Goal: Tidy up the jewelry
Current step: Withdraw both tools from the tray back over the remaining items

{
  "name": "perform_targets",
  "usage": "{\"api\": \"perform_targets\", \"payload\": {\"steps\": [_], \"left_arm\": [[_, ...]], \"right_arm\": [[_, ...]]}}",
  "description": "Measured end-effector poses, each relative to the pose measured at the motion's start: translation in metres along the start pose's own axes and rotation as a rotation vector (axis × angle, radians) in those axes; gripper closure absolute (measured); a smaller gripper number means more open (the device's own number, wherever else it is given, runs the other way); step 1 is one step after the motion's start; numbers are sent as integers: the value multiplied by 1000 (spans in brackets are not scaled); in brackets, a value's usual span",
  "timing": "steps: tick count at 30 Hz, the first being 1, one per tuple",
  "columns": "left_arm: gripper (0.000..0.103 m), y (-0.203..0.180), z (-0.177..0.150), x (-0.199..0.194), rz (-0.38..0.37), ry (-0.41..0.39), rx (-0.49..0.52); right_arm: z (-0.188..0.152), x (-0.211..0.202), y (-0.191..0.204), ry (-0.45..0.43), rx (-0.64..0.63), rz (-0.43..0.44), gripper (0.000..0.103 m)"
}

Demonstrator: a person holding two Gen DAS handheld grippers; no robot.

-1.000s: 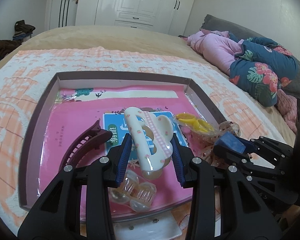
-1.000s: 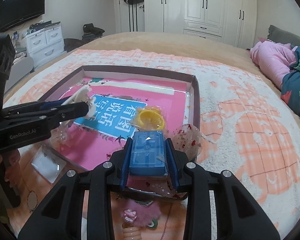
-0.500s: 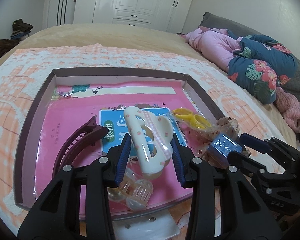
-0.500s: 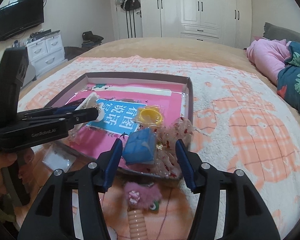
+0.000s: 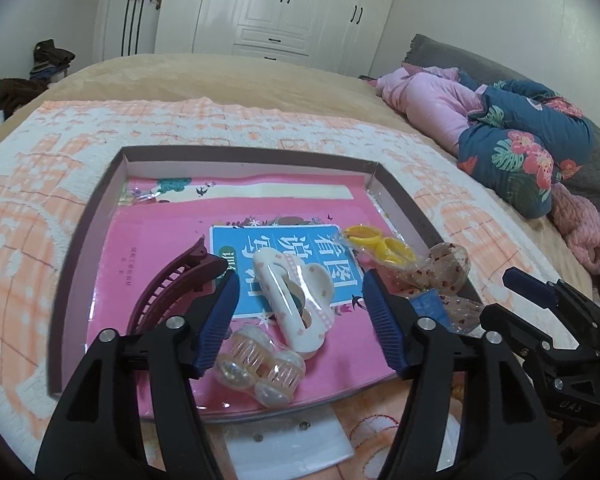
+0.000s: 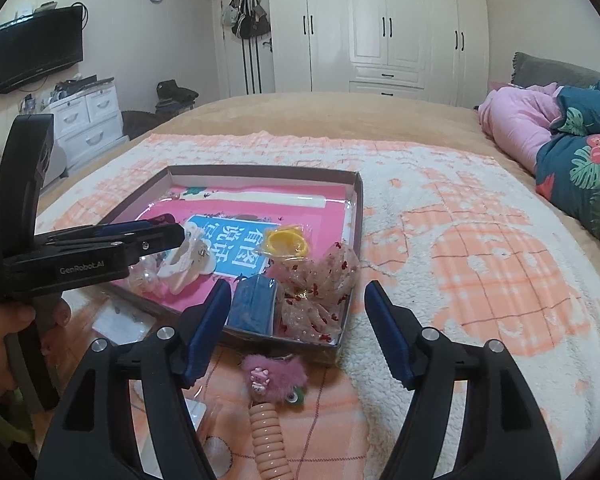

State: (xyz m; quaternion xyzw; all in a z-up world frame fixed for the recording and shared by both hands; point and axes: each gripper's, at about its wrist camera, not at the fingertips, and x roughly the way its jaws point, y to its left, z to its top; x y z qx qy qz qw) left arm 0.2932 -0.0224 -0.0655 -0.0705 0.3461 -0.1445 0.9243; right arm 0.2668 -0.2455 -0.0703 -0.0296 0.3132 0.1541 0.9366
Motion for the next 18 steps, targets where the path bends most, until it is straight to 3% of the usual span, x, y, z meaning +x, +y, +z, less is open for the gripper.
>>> {"api": "perform_targets", "payload": {"steps": [3, 12, 18], "left_arm": [[34, 0, 1, -8, 1, -20, -11], [16, -6, -3, -38, 6, -66, -10], [12, -6, -6, -62, 16, -106, -17]], "right_arm": [[0, -6, 0, -17, -3, -10, 32], [1, -30, 0, -73, -3, -31, 24], [-1, -49, 0, -105, -13, -46, 22]]}}
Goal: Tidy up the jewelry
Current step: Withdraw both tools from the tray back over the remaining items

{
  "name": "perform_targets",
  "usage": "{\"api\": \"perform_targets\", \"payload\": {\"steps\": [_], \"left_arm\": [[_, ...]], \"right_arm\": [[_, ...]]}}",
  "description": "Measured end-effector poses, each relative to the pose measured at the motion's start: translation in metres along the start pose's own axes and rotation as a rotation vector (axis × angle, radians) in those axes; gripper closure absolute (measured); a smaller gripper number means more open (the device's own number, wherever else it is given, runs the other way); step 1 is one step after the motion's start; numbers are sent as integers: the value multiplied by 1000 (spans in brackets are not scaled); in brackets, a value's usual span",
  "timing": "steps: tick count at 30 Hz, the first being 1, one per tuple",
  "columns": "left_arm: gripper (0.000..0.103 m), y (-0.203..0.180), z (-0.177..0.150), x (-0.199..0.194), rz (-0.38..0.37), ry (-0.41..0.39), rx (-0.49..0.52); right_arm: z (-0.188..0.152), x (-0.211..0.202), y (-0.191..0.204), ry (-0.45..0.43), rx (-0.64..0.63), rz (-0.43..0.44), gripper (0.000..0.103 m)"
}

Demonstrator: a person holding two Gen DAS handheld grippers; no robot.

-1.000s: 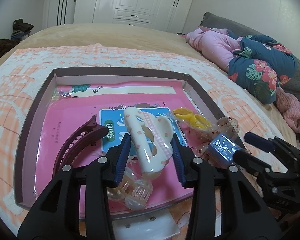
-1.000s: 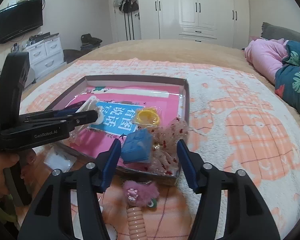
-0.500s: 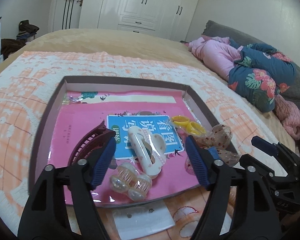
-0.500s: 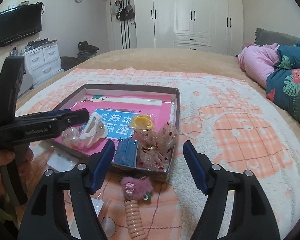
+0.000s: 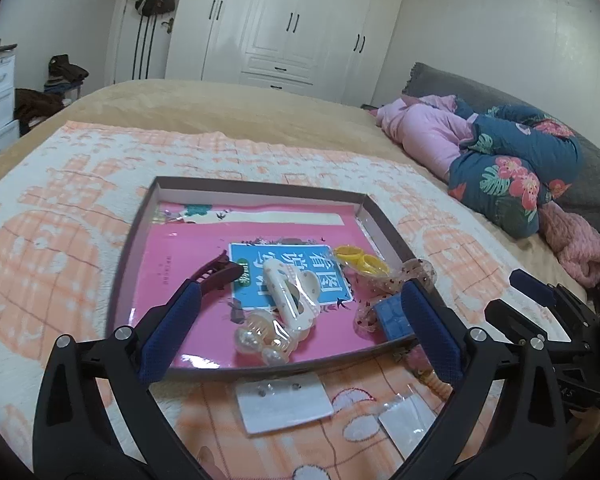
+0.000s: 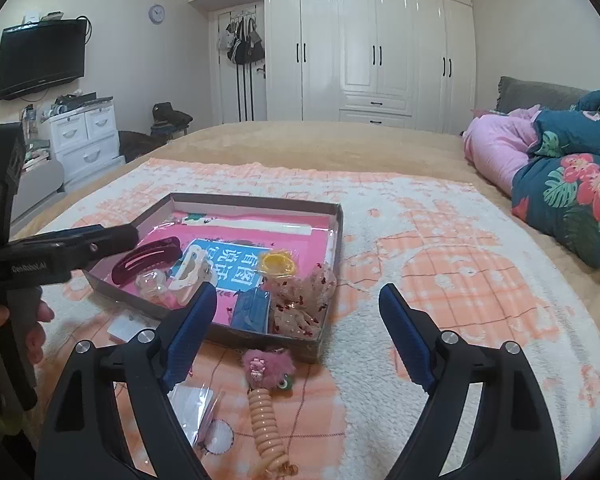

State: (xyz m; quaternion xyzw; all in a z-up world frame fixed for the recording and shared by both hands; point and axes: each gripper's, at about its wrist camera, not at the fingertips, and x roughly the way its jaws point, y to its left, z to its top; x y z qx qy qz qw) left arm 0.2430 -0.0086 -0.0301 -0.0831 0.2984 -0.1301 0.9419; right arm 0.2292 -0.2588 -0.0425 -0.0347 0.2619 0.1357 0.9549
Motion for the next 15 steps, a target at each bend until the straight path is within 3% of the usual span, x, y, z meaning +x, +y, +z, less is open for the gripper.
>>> {"api": "perform_targets", "payload": {"steps": [15], "left_arm": [[12, 26, -1, -37, 51, -44, -67]], "right_arm": [[-7, -29, 3, -21, -13, -1, 21]]}}
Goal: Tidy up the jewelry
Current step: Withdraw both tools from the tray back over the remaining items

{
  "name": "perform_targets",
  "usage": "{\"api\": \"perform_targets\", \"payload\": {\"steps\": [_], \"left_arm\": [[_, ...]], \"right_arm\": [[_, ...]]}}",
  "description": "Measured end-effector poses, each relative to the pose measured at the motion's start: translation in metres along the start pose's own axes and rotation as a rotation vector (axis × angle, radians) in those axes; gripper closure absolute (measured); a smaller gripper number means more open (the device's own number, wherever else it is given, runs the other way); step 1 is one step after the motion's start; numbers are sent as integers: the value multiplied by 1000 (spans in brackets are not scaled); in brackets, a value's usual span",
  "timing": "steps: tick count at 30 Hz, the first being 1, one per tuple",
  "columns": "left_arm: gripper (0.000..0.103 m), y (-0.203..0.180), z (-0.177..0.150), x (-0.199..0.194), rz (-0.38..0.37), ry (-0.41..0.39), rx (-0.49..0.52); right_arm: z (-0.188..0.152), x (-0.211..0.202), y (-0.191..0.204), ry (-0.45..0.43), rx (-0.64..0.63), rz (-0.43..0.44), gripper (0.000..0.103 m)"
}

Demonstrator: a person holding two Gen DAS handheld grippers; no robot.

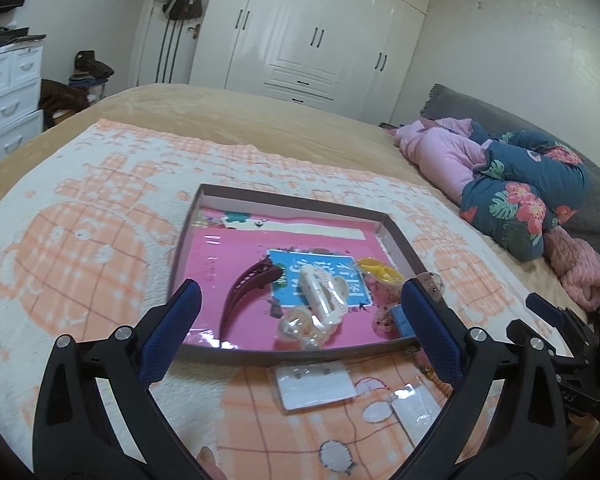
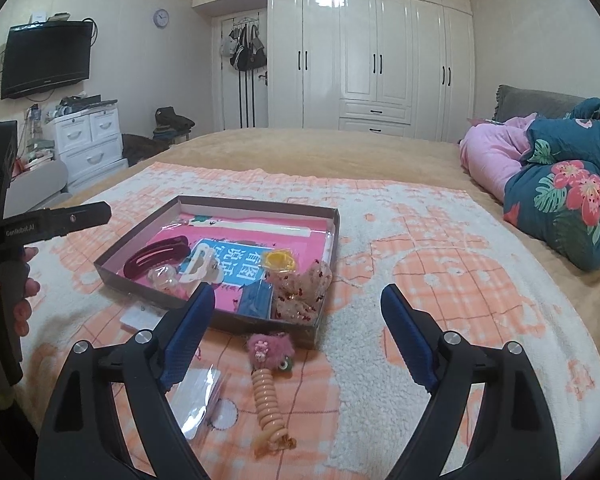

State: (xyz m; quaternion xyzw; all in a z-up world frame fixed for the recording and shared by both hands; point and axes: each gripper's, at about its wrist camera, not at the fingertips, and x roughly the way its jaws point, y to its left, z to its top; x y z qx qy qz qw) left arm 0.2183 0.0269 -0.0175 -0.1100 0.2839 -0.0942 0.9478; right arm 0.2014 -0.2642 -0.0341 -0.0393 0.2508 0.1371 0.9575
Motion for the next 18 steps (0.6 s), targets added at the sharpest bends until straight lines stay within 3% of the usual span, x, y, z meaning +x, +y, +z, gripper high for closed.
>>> {"api": "perform_targets", "payload": {"steps": [18], "left_arm": [[11, 8, -23, -28, 25, 19, 7]], "right_arm": [[-21, -19, 23, 35, -73, 41, 20]]}}
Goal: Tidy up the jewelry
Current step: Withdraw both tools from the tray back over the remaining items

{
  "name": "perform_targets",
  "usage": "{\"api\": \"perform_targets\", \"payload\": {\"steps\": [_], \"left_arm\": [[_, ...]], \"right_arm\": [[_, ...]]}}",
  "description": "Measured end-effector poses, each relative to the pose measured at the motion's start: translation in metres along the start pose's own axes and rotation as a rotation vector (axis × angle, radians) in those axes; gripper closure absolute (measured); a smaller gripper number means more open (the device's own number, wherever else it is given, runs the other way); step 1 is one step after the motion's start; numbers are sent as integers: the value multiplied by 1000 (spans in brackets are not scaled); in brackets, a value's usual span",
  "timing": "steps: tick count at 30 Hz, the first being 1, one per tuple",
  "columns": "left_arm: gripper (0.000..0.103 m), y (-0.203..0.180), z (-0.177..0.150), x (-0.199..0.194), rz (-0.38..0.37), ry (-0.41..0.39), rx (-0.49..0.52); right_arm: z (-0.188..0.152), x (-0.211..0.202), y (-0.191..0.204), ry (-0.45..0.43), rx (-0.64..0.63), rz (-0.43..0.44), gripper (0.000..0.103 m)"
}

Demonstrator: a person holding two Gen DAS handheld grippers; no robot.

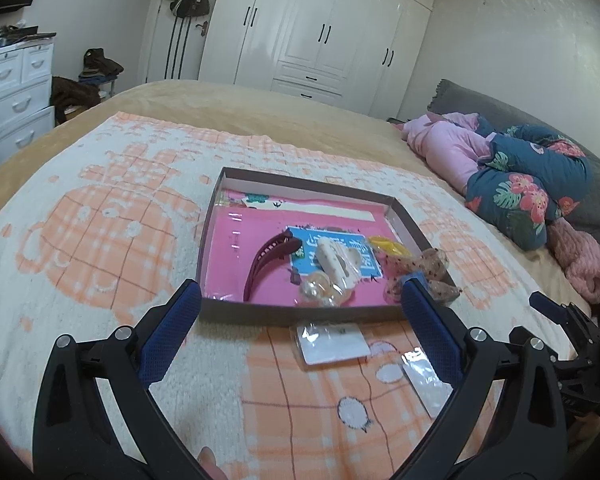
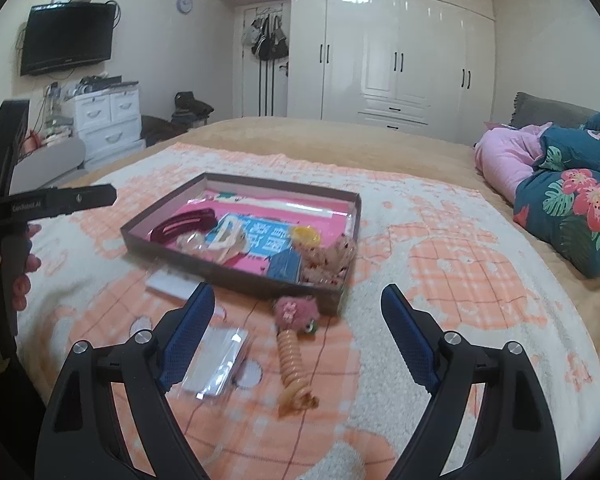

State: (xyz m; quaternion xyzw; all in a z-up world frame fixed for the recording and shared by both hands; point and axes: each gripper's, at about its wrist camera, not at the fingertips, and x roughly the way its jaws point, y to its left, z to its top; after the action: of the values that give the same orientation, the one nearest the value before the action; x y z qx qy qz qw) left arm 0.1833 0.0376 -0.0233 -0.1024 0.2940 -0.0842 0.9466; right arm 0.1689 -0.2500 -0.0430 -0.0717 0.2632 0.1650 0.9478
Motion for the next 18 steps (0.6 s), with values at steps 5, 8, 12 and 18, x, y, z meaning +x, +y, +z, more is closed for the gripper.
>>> {"api": "perform_targets", "payload": {"steps": [5, 8, 12, 18], "left_arm": [[12, -4, -7, -1, 0, 16, 10], [12, -7, -13, -1, -15, 32, 9], [12, -14, -19, 0, -24, 50, 30], [11, -24, -27, -1, -43, 70, 56]], "right_arm": [[-7, -1, 6, 18, -11, 12, 20], [-11, -3, 8, 25, -13, 15, 20], [-15, -5, 7, 37, -7, 17, 20], [-20, -7, 7, 54, -11, 1, 20]]}}
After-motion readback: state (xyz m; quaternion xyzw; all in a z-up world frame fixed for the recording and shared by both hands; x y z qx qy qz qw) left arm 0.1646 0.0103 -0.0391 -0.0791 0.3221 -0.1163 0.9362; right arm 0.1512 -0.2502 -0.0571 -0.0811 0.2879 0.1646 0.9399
